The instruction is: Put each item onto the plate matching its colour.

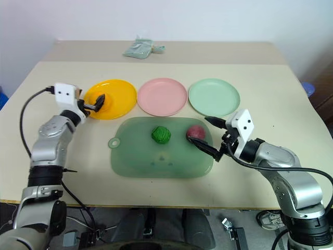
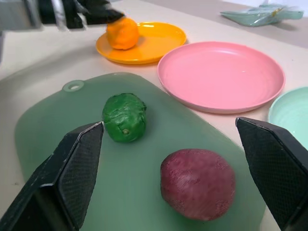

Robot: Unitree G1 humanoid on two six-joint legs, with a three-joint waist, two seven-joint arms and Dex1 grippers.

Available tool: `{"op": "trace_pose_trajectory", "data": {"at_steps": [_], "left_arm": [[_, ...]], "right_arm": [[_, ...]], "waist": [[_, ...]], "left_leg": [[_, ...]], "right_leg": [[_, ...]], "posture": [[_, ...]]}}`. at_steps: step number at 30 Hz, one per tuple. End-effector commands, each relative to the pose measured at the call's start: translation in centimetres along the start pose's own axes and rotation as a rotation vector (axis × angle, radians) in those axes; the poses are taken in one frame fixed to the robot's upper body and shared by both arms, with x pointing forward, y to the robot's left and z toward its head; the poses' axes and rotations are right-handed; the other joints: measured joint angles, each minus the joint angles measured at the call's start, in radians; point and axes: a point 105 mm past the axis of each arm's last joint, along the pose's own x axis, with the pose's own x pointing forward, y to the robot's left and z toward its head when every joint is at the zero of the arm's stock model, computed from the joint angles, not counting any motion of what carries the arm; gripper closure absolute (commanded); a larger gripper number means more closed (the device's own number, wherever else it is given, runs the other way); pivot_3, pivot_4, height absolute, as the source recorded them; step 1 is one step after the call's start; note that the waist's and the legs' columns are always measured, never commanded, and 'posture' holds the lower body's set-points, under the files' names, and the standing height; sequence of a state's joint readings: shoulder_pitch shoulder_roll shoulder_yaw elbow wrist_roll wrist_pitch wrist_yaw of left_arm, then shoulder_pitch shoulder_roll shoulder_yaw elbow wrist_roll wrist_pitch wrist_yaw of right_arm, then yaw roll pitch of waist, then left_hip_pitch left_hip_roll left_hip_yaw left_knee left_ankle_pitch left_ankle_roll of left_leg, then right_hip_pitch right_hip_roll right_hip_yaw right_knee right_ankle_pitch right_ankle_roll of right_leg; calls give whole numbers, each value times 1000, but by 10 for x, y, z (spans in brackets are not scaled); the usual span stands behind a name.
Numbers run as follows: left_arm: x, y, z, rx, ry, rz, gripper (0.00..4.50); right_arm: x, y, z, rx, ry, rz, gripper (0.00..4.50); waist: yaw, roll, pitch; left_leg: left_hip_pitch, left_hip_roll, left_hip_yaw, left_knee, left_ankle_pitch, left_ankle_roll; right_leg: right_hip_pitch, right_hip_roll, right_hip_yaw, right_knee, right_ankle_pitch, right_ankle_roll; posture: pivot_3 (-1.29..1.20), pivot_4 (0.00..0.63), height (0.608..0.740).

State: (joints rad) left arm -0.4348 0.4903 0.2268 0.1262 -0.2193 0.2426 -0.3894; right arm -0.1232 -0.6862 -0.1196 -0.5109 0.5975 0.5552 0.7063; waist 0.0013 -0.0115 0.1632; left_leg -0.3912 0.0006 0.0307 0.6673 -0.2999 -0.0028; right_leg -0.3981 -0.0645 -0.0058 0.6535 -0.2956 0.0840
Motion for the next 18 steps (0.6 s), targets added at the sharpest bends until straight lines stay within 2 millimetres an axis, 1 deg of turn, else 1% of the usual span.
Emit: {"op": "trace_pose_trajectory", "data": {"at_steps": [1, 3, 4, 7, 9, 12, 13, 18], "left_arm": [[-11, -11, 23, 53, -84, -103, 51], [-17, -18, 23, 65, -81, -158, 51], [-24, -31, 21, 79, -68, -251, 51], [-58, -77, 8, 98, 0, -566, 51], [-75, -94, 0, 107, 46, -681, 51], [-88, -105, -7, 86, 91, -763, 51], [-90, -107, -7, 85, 94, -771, 51], [-96, -110, -9, 68, 110, -792, 51]], "right_arm": [[18, 20, 18, -73, -41, 75, 0], [27, 25, 15, -79, -9, 92, 0], [38, 26, 9, -100, 25, 94, 0], [65, 30, -10, -127, 122, 88, 0], [75, 35, -15, -122, 150, 112, 0], [85, 37, -20, -107, 189, 112, 0], [88, 37, -22, -108, 202, 106, 0], [101, 32, -30, -91, 235, 75, 0]], "waist": [[0, 0, 0], [1, 0, 0], [2, 0, 0], [-14, 0, 0], [-14, 0, 0], [-13, 0, 0], [-14, 0, 0], [-17, 0, 0]], "left_leg": [[0, 0, 0, 0, 0, 0], [0, 0, 0, 0, 0, 0], [0, 0, 0, 0, 0, 0], [0, 0, 0, 0, 0, 0], [0, 0, 0, -1, 0, 0], [-1, 0, 0, -1, -1, 2], [-1, 0, 0, -1, -2, 4], [-1, 0, 0, -2, -3, 4]], "right_leg": [[0, 0, 0, 0, 0, 0], [0, 0, 0, 0, 0, 0], [0, 0, 0, 0, 0, 0], [0, -1, 0, 0, 0, 0], [-1, -2, 0, -1, 0, -1], [-1, -2, 0, -1, 0, -1], [-1, -2, 0, -1, 0, -1], [-2, -2, 0, -1, 0, -1]], "posture": [[0, 150, 739], [0, 150, 739], [0, 150, 739], [0, 150, 739], [0, 150, 739], [0, 150, 739], [0, 150, 739], [0, 150, 739]]}}
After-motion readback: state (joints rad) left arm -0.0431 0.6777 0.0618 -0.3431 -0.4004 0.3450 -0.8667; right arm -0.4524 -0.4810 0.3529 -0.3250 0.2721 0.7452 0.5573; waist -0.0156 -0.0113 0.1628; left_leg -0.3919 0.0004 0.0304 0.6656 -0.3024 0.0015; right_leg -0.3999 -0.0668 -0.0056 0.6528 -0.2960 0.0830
